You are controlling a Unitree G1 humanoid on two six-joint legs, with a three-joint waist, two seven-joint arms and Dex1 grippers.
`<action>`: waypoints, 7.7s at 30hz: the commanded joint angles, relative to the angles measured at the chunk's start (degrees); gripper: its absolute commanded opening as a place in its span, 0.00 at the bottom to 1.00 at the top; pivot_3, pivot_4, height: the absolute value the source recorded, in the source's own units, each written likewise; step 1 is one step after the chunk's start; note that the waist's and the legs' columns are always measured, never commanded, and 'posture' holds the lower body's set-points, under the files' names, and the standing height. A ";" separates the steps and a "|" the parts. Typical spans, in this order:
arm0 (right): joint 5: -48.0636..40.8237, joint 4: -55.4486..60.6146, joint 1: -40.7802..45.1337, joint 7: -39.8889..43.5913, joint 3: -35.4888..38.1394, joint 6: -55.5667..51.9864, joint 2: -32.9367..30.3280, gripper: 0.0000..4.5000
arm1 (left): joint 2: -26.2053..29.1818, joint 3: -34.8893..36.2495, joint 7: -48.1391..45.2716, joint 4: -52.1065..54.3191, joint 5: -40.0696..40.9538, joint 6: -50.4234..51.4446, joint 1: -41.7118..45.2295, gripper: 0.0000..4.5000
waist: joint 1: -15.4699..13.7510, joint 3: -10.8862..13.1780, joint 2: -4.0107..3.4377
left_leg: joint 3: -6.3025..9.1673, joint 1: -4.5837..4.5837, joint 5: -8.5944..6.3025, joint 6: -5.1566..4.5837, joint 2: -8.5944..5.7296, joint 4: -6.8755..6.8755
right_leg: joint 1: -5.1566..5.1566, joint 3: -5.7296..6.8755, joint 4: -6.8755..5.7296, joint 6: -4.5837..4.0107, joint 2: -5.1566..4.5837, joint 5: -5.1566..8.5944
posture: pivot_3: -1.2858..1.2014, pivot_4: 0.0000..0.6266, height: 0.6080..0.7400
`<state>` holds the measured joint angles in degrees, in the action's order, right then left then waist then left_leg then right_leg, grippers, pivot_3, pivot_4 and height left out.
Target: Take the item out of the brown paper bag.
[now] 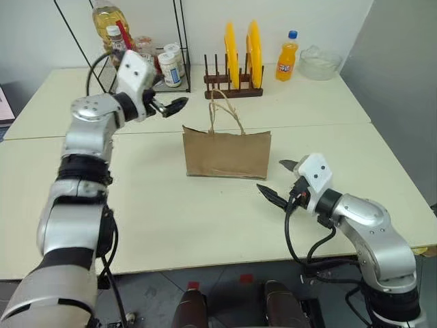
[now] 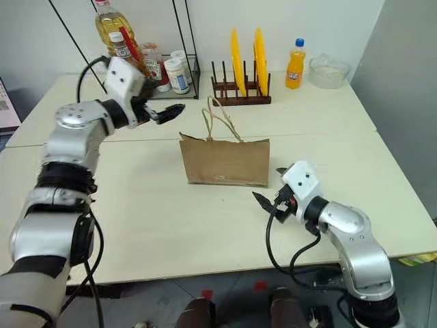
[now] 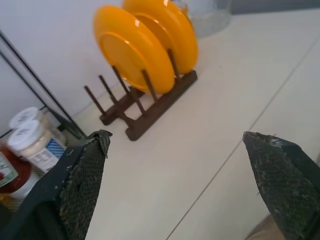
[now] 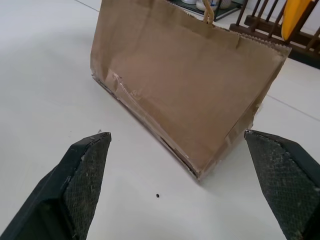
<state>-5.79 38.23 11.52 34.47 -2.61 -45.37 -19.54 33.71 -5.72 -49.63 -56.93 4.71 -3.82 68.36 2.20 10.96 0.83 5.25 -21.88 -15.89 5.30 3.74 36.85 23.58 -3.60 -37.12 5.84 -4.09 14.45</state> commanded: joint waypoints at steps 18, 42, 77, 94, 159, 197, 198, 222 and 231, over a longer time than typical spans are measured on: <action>-5.67 -1.34 -5.37 2.86 2.86 12.81 -9.08 0.99 | 10.73 -2.80 -36.68 45.70 5.41 17.83 -19.65 1.00 | 0.99 0.01 -0.01 | 0.07 -0.01 -0.01 -0.02 0.03 -0.04 | -0.03 -0.02 -0.04 0.01 0.00 0.01 | 0.52 0.24 1.00; -10.54 -9.59 -8.27 13.49 4.82 26.60 -17.56 0.99 | 23.01 0.33 -37.83 72.58 7.59 -1.95 -43.64 1.00 | -0.14 0.01 0.00 | 0.16 0.09 -0.13 -0.24 0.01 0.06 | -0.29 -0.01 0.04 0.00 0.01 0.03 | 0.52 0.24 1.00; -10.89 -8.59 -13.24 14.30 5.64 28.13 -21.10 0.99 | 19.46 -0.37 -24.99 62.08 3.18 -22.35 -52.30 1.00 | -0.39 -0.02 0.02 | 0.14 0.14 -0.13 -0.25 0.01 0.05 | -0.33 -0.04 0.06 0.00 0.01 0.03 | 0.52 0.24 1.00; -10.44 -8.65 -12.68 14.04 3.82 27.06 -21.33 0.99 | 12.19 -2.68 -16.81 72.38 5.72 -8.81 -58.40 1.00 | -0.48 -0.03 0.02 | 0.14 0.15 -0.13 -0.25 0.01 0.08 | -0.34 -0.04 0.03 0.00 0.02 0.03 | 0.52 0.24 1.00; 49.79 -64.79 18.86 -16.89 -20.91 117.04 -6.83 0.45 | 2.77 9.63 5.68 79.62 38.46 49.71 -50.33 0.00 | 1.05 -0.05 0.06 | 0.13 0.46 0.03 0.04 0.00 0.02 | -0.51 -0.11 -0.04 -0.02 0.02 0.02 | 0.52 0.24 1.00; 44.27 -58.58 14.20 -4.28 -31.39 102.87 -17.95 0.01 | -7.72 19.33 28.68 58.66 47.44 71.21 -12.56 0.00 | -0.32 -0.29 0.46 | 0.46 1.09 0.02 0.07 -0.14 0.01 | -1.53 -0.04 0.29 0.04 0.01 0.08 | 0.52 0.24 1.00; 44.18 -58.34 14.20 -4.11 -31.46 102.51 -17.91 0.01 | -7.70 19.48 28.58 58.11 47.34 71.30 -12.03 0.00 | -0.32 -0.29 0.46 | 0.46 1.09 0.02 0.07 -0.14 0.00 | -1.53 -0.04 0.30 0.04 0.01 0.08 | 0.52 0.24 1.00; 28.71 -48.75 6.13 -0.33 -24.38 94.90 -22.44 0.52 | -6.43 18.66 21.21 60.33 45.97 67.93 -11.75 0.00 | -0.52 -0.28 0.45 | 0.49 1.00 0.01 0.08 -0.15 -0.02 | -1.53 -0.06 0.36 0.11 0.01 0.13 | 0.52 0.24 1.00; 1.73 -25.98 -7.88 4.08 -10.98 75.20 -34.89 0.99 | -5.28 17.90 19.30 60.49 44.83 67.19 -13.34 0.00 | -0.38 -0.18 0.40 | 0.48 0.97 0.00 0.07 -0.17 -0.02 | -1.48 -0.09 0.33 0.14 0.01 0.17 | 0.52 0.24 1.00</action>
<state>3.83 5.02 3.18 37.19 -17.40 37.35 -53.50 27.89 12.15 -29.42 1.68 49.44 64.52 54.64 1.82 10.77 1.22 5.73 -20.92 -15.89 5.37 3.57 36.84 22.11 -3.72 -36.81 5.98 -4.08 14.62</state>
